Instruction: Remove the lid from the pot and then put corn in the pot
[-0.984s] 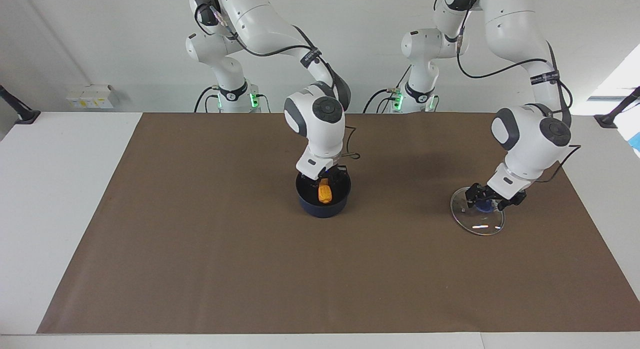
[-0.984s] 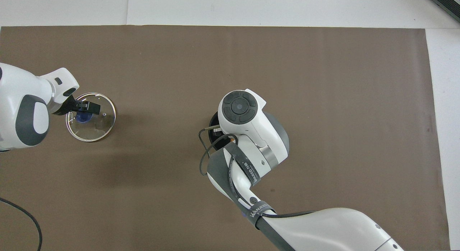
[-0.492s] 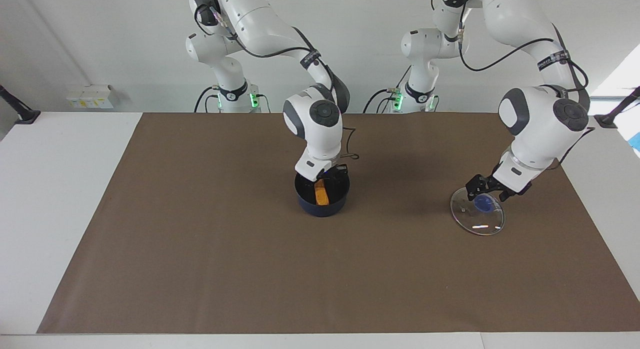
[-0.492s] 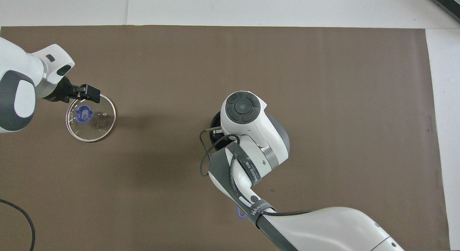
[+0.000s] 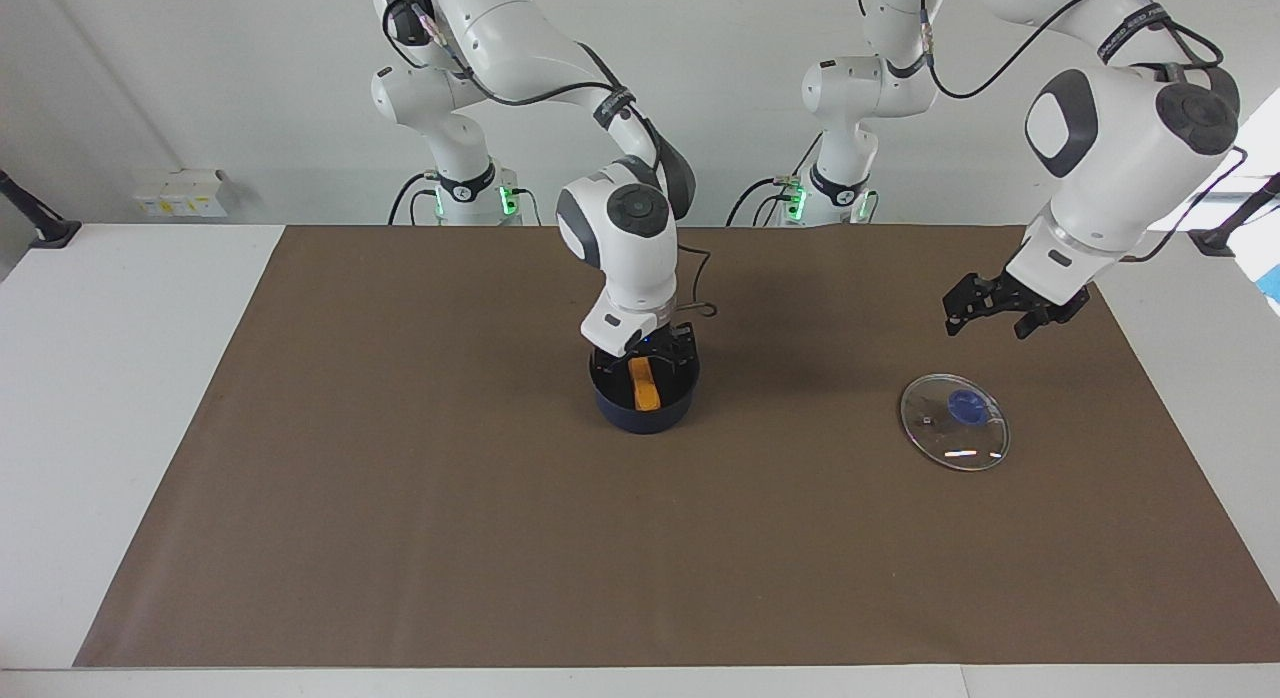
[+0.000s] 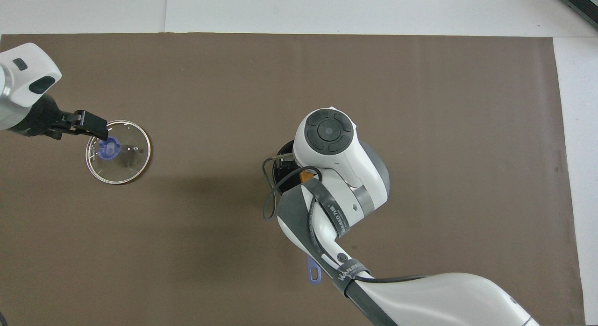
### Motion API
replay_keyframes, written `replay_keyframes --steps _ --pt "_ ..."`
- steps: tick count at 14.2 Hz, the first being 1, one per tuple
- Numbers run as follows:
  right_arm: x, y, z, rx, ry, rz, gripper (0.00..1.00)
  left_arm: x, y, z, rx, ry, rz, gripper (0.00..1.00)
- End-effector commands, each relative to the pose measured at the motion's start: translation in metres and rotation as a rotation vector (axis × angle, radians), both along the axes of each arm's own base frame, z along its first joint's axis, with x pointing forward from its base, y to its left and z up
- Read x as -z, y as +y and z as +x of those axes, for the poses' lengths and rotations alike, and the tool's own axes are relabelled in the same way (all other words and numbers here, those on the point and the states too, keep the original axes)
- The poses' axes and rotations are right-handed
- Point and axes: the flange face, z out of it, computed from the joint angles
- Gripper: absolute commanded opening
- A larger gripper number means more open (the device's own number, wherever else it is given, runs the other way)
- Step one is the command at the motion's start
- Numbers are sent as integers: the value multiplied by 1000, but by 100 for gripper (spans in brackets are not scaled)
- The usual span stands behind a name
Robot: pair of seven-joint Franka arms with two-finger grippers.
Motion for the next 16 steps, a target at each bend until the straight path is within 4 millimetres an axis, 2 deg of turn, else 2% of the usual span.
replay_keyframes --steps 1,5,7,8,10,12,16 --pt "-51 -48 15 41 -62 27 100 -22 9 -15 0 20 1 100" --pt "-110 -115 25 103 -112 -36 100 -56 12 -30 -4 54 6 100" --pt "-139 -134 27 131 -97 -60 100 -67 16 -35 -2 73 28 100" --pt "-160 -148 27 151 -97 -64 100 -73 16 -37 0 85 28 100" --pt "-197 -179 18 158 -100 -63 100 -86 12 -43 9 46 14 100" --pt "-230 -211 2 176 -99 -58 100 -83 14 -46 2 46 14 100" --pt "-269 -252 -23 205 -87 -62 100 -83 13 -46 -7 46 12 100"
